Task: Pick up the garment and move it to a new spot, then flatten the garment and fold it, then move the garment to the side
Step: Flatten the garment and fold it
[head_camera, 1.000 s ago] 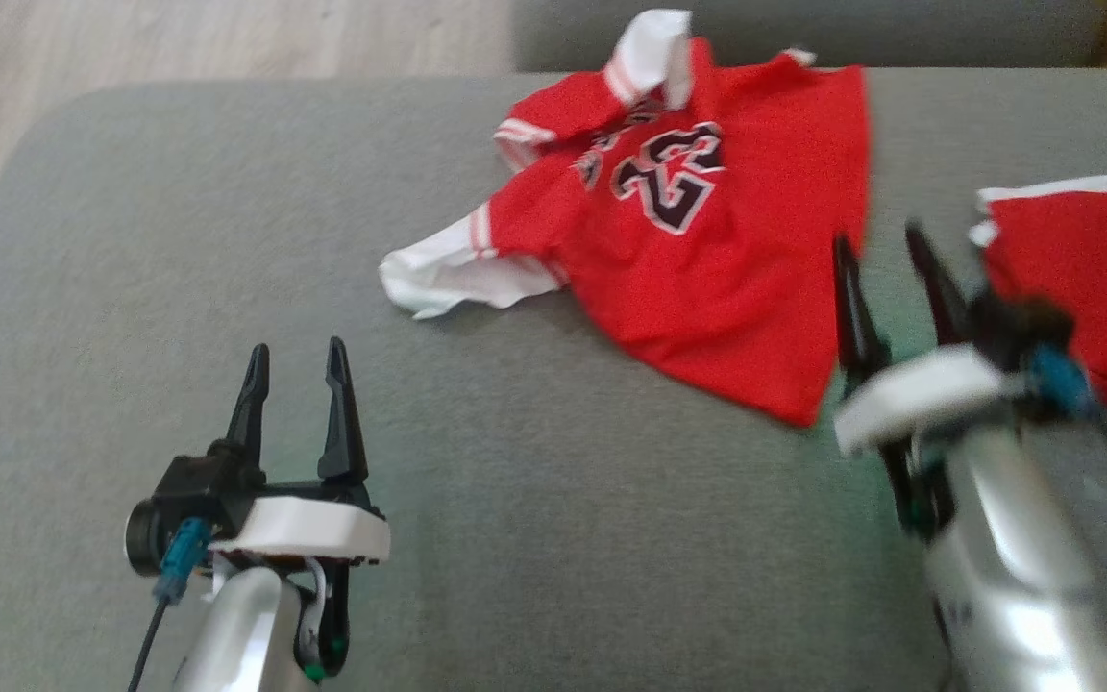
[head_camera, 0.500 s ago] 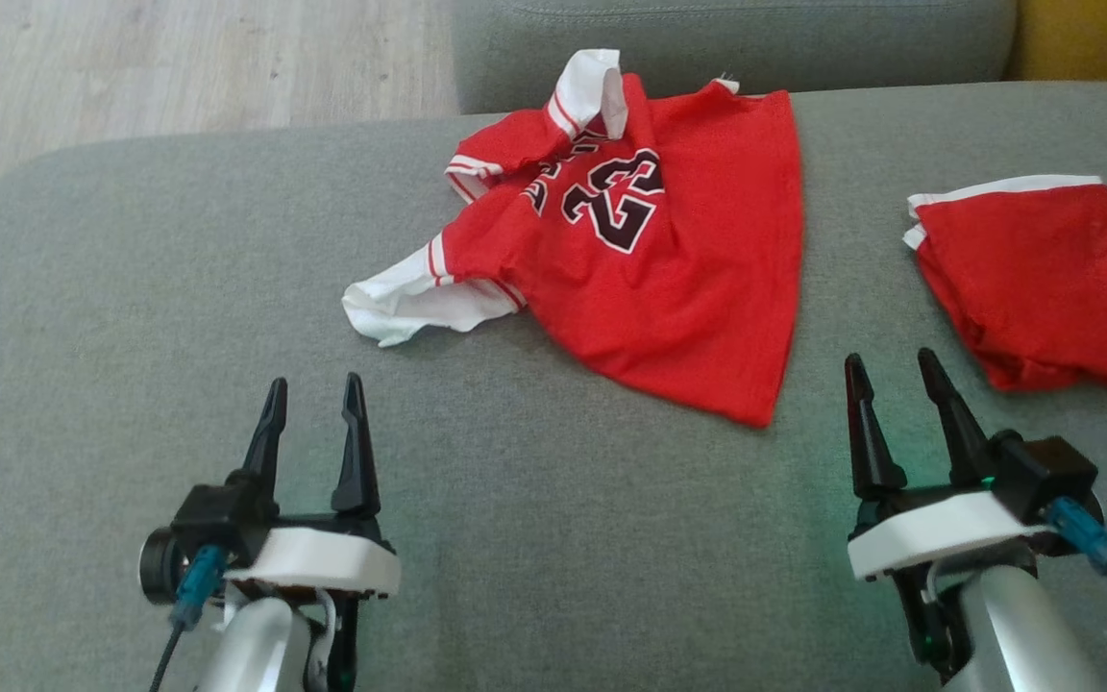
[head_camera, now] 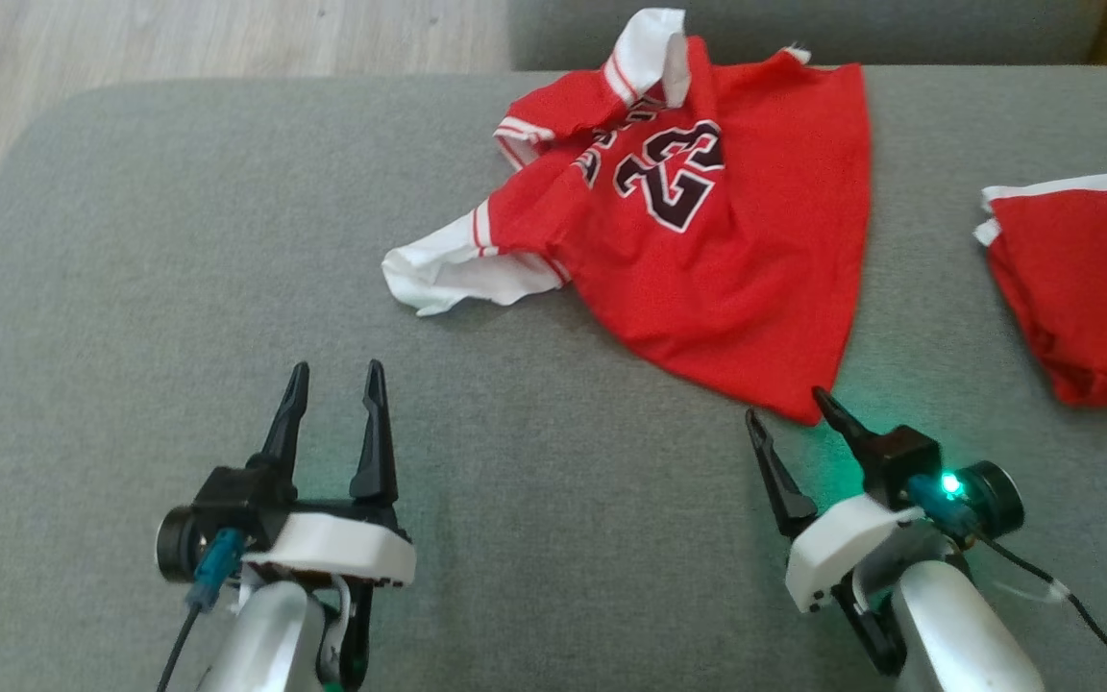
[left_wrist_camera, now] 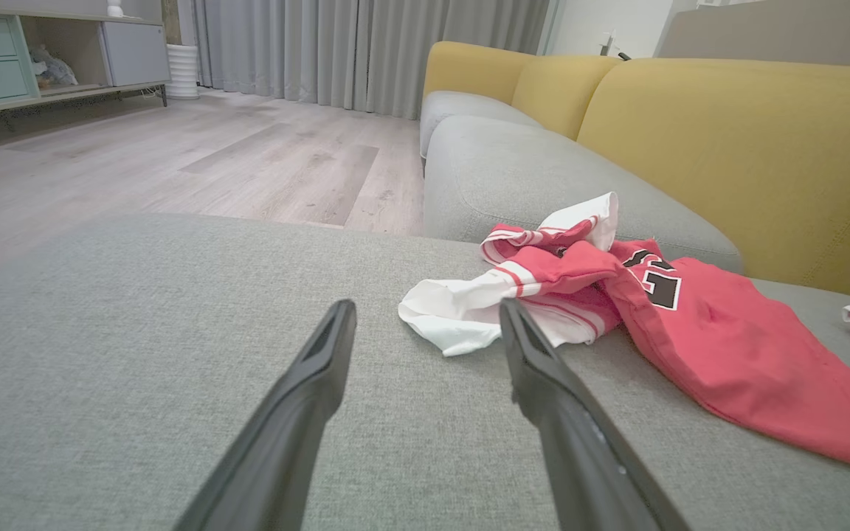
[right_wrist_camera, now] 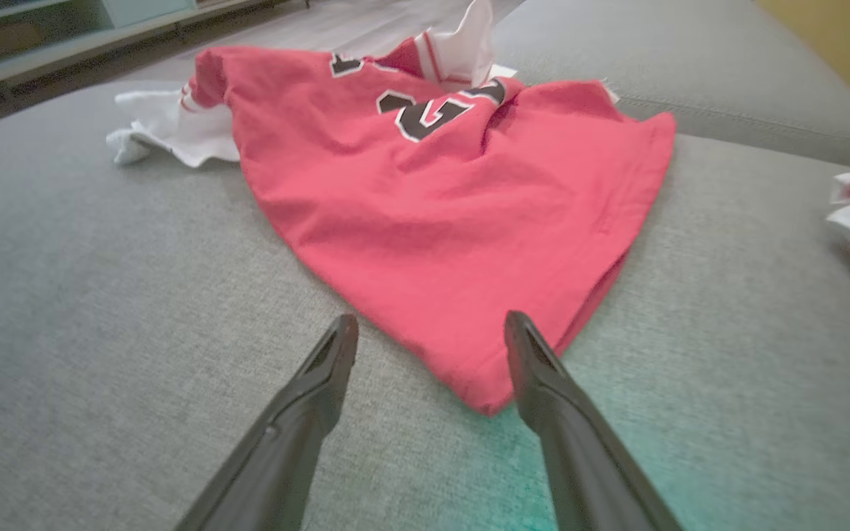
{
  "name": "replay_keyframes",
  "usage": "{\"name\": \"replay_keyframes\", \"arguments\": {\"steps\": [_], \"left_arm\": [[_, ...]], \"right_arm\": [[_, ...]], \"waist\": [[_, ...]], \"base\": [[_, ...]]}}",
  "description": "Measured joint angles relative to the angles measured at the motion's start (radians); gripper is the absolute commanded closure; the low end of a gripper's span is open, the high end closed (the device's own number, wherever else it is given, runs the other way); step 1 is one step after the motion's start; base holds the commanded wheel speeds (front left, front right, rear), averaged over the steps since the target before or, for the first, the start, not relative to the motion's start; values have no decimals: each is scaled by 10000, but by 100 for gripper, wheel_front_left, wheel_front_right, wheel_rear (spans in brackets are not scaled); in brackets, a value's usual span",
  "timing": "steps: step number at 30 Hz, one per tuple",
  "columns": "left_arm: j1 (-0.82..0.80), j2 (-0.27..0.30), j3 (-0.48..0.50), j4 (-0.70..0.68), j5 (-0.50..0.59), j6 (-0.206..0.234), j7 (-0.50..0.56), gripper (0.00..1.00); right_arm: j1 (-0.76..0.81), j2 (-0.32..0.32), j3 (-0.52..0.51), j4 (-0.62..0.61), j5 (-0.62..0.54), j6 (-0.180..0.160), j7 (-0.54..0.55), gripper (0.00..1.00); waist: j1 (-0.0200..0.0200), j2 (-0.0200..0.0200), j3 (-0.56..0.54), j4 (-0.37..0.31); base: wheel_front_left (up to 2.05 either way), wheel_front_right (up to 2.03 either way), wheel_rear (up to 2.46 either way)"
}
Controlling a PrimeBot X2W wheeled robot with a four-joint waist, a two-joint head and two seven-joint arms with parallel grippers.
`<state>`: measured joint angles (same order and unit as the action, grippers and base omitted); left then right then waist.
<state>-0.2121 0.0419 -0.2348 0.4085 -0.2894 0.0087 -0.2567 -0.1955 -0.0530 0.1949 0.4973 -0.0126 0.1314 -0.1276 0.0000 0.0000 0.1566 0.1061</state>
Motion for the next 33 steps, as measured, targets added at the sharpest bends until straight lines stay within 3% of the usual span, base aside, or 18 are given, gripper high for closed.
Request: {"name": "replay_keyframes", "arguments": {"steps": [11,12,13,22,33], "left_arm": [[-175,-2,-61,12,-25,2,0,0],[-181,-2,-54,12,-25,2,0,0],[-184,-2,-36,17,-25,2,0,0],[-180,-2,128,50,-25,6,0,0],[0,-2,268,44,-25,17,0,0]], "right_arm": [[-1278,6,-194,1768,-863,0,499,0],[-1356,10,-230,1875,-874,0,500,13],[-1414,27,-276,1973,-874,0,499,100],[-1292,69,-1551,2286,-1034,0,71,100],[234,71,-3776,934,-1436,0,-174,100]], "waist": [[1,0,360,313],[0,0,360,307],[0,0,358,293],[0,0,62,-91],[0,0,-611,-712]], "base": [[0,0,0],[0,0,0],[0,0,0],[0,0,0],[0,0,0]]}}
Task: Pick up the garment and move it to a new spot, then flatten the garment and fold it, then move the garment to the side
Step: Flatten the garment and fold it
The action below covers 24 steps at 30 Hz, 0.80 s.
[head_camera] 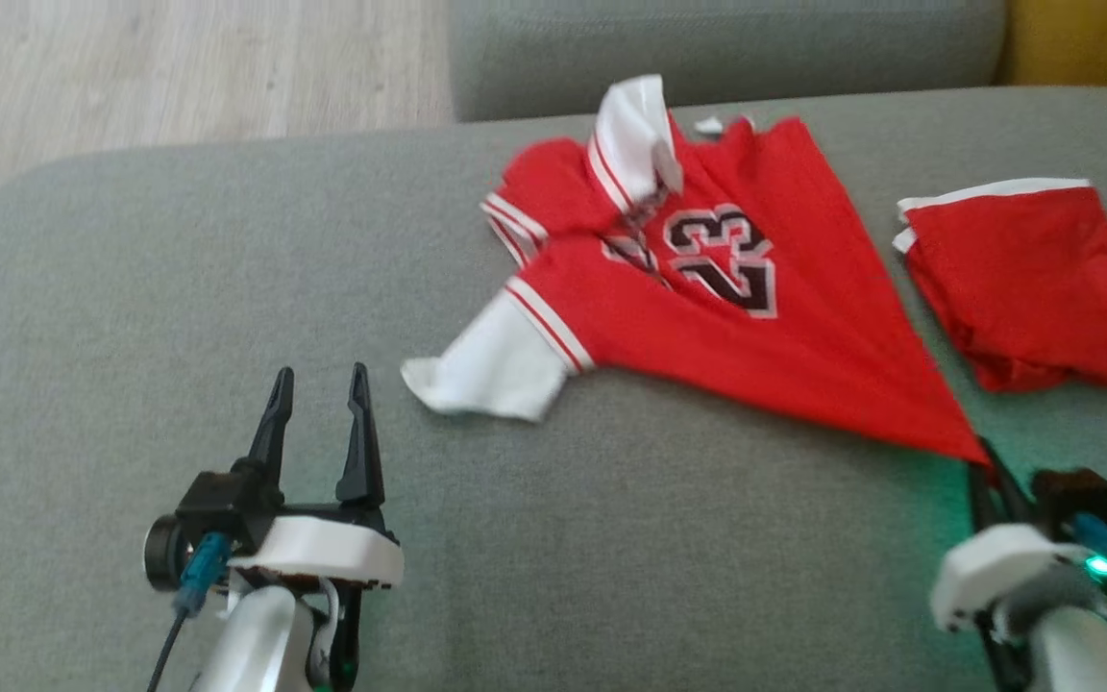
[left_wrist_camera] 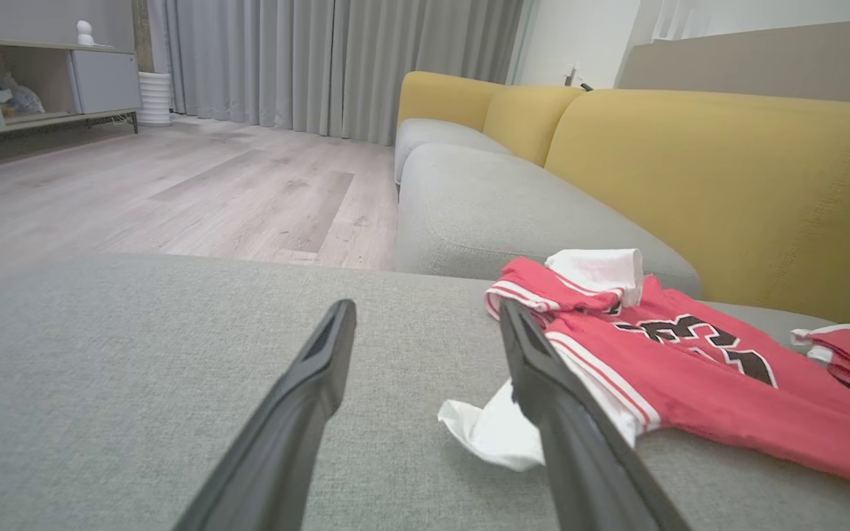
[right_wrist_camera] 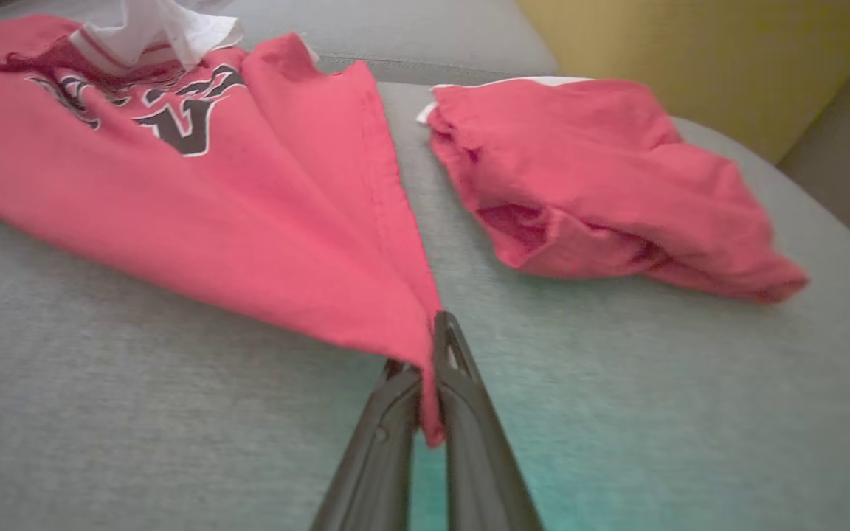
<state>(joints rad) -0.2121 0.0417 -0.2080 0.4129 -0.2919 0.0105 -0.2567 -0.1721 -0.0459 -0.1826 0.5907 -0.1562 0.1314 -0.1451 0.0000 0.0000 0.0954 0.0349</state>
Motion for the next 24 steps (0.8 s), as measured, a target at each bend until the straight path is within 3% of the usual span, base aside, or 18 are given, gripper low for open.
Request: {"name": "replay_keyframes", "arguments": {"steps": [7,9,13,15,19,24], "left_arm": [[162,2,-71,-4,-77,77,0,0],[168,2,-82,-2,-77,82,0,0],[176,2,-105,-13,-77,84,0,0],[175,2,-104,-27,-77,84,0,0],[166,2,-113,-67,-75,71,0,0],[102,4,-359,-77,-75,69,0,0]], "right_arm": [[1040,19,-1866,-1026,-1078,0,658,100],[1079,19,-1969,-1120,-1099,0,660,0],[1048,15,-1285,-1340,-403,0,291,0],[992,21,-21,-1722,587,0,-368,0],[869,15,1551,-2387,1827,0,-794,0],[375,6,3057,-2617,2119,0,-790,0]], "waist": [[-1,0,-394,-100],[-1,0,-416,-83],[-1,0,-411,-27],[-1,0,-338,6],[-1,0,-180,82],[0,0,137,370]], "base": [[0,0,0],[0,0,0],[0,0,0],[0,0,0],[0,0,0],[0,0,0]]}}
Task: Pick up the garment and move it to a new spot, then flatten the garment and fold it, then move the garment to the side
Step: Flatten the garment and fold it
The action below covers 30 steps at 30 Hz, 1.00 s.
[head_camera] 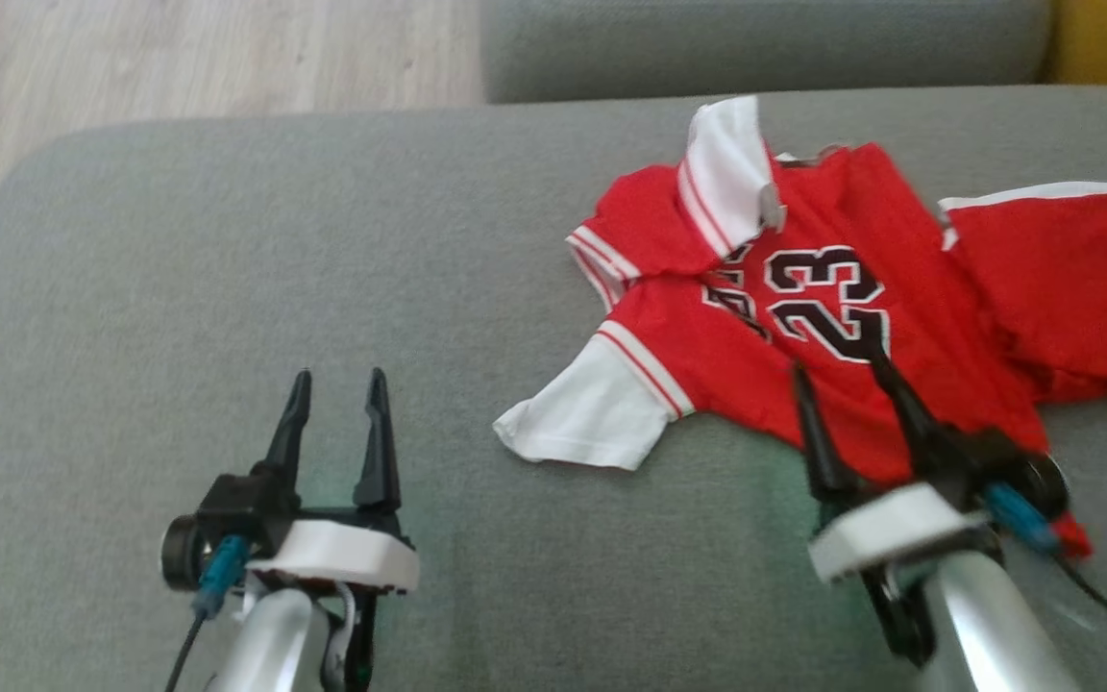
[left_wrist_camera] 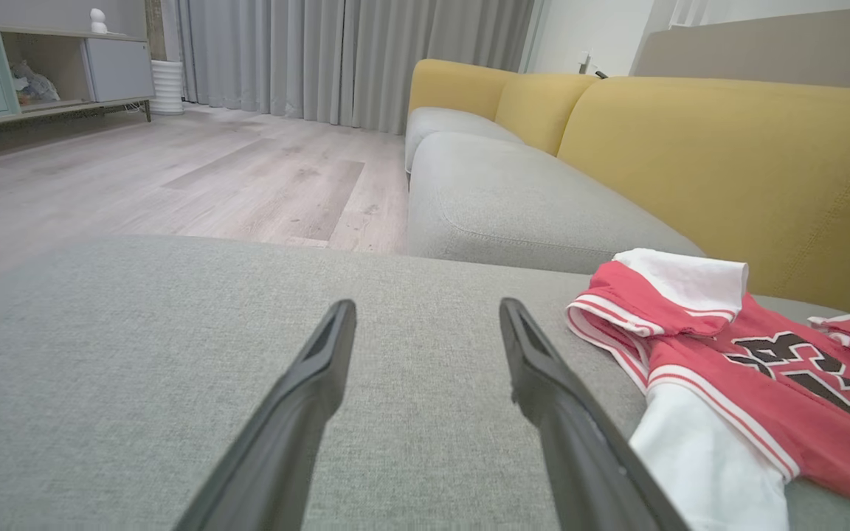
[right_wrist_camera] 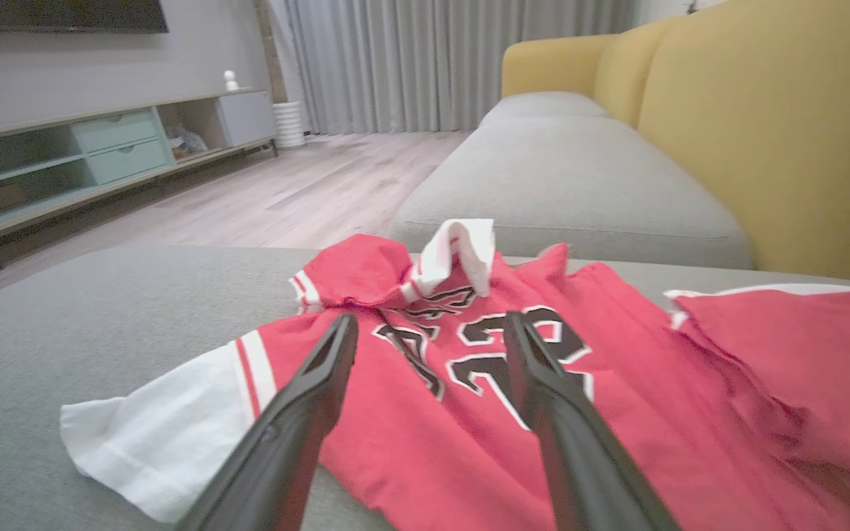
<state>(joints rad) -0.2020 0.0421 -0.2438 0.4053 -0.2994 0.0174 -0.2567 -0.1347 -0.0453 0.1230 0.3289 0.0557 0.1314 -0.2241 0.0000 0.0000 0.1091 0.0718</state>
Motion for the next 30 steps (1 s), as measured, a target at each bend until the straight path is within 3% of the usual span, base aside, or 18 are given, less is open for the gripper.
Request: {"name": "replay_keyframes", "arguments": {"steps": [7,15,24,25,26,30], "left_arm": [[-532,0,-483,15,-282,4,0,0],[-786,-4,-811,19,-462,105,0,0],[-809,-6,-888,10,-556,148,0,0],[-815,-4,-924,10,-564,150,0,0],[-828,-6,-974,10,-564,148,0,0],[-992,-8,-1122,2,-621,148,0,0]], "right_arm": [[-2361,-27,1080,1164,-581,0,1177,0],[-3869,-125,-1062,3386,600,0,1609,0],[-4836,-125,-1348,5250,1822,0,1248,0],[-4986,-127,-1294,5423,1916,0,1168,4],[-5131,-144,-1227,5559,2071,0,1147,99],[-5753,-174,-577,5749,2650,0,947,100]], "waist": [[2,0,596,690],[2,0,1224,1607],[0,0,1503,1880],[1,0,1536,1890],[1,0,1559,1909],[1,0,1651,2045]], "base": [[0,0,0],[0,0,0],[0,0,0],[0,0,0],[0,0,0],[0,0,0]]}}
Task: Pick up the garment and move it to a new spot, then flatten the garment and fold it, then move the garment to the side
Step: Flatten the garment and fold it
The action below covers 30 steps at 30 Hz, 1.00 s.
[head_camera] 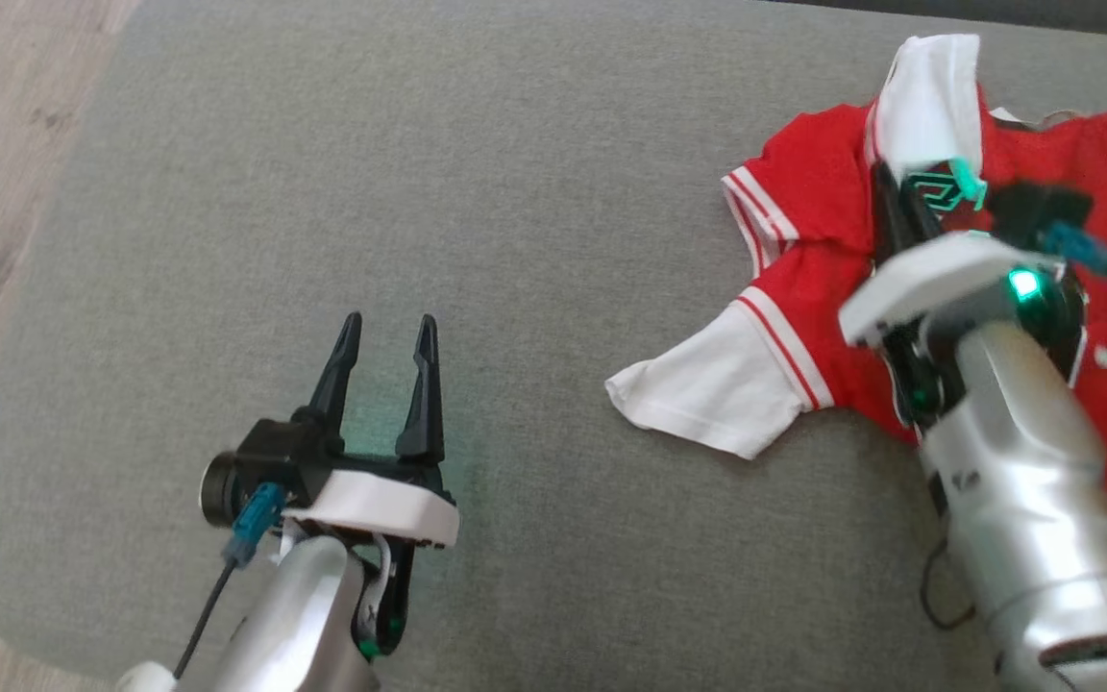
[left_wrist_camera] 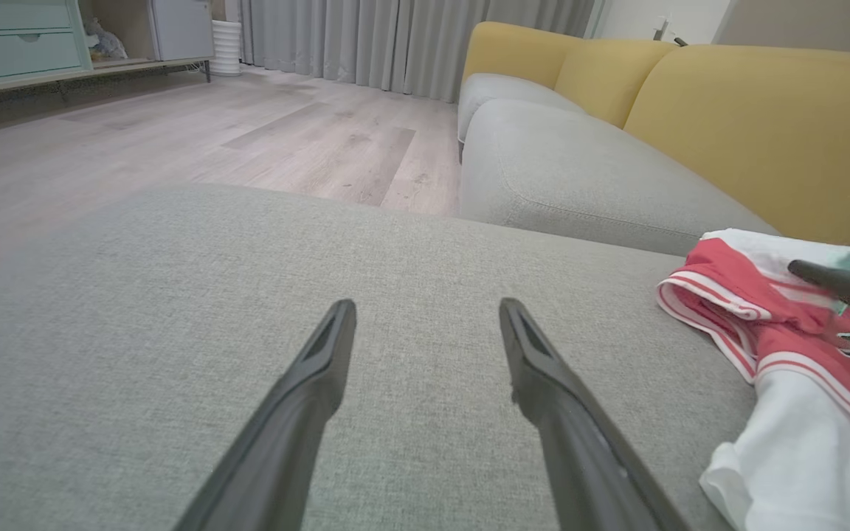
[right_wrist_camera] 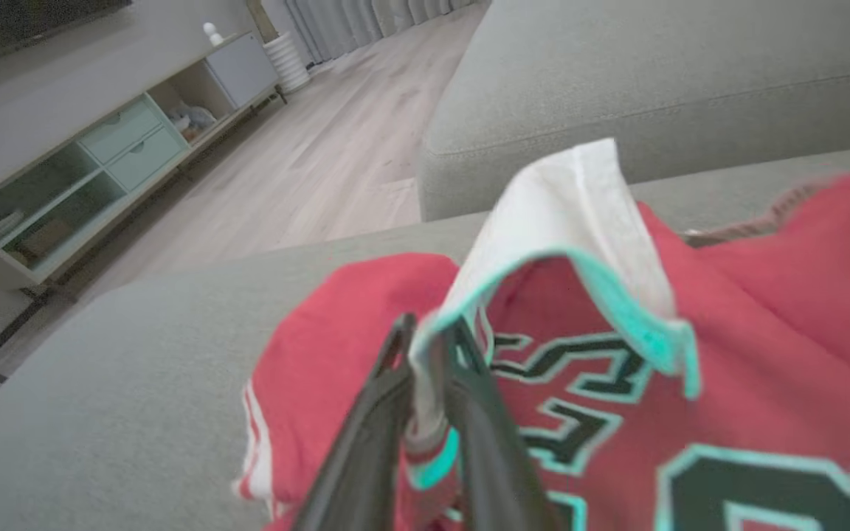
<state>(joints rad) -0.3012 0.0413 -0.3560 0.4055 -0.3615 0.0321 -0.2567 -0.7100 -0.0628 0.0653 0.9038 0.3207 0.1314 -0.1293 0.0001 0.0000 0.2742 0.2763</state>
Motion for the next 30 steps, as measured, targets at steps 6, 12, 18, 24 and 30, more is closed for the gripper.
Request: {"name": "replay_keyframes", "arguments": {"steps": [6,12,18,24,30], "left_arm": [[-70,0,-192,-2,-274,46,0,0],[-67,-2,-573,-35,-564,130,0,0],[-61,-2,-874,-46,-715,226,0,0],[-61,-2,-1026,-48,-878,297,0,0],[-63,-4,-995,-58,-878,395,0,0]], "right_arm": [[-1212,-13,698,-6,497,0,128,100],[-2746,-84,579,125,769,0,372,100],[-3884,-123,-217,604,711,0,-115,100],[-4811,-297,-901,1488,196,0,-654,90],[-5026,-819,-288,3244,-1933,0,-447,0]], "waist": [[0,0,51,378],[0,0,25,931],[-1,0,-24,1545],[-1,0,2,2006],[0,0,106,1942]], "base": [[0,0,0],[0,0,0],[0,0,0],[0,0,0],[0,0,0]]}}
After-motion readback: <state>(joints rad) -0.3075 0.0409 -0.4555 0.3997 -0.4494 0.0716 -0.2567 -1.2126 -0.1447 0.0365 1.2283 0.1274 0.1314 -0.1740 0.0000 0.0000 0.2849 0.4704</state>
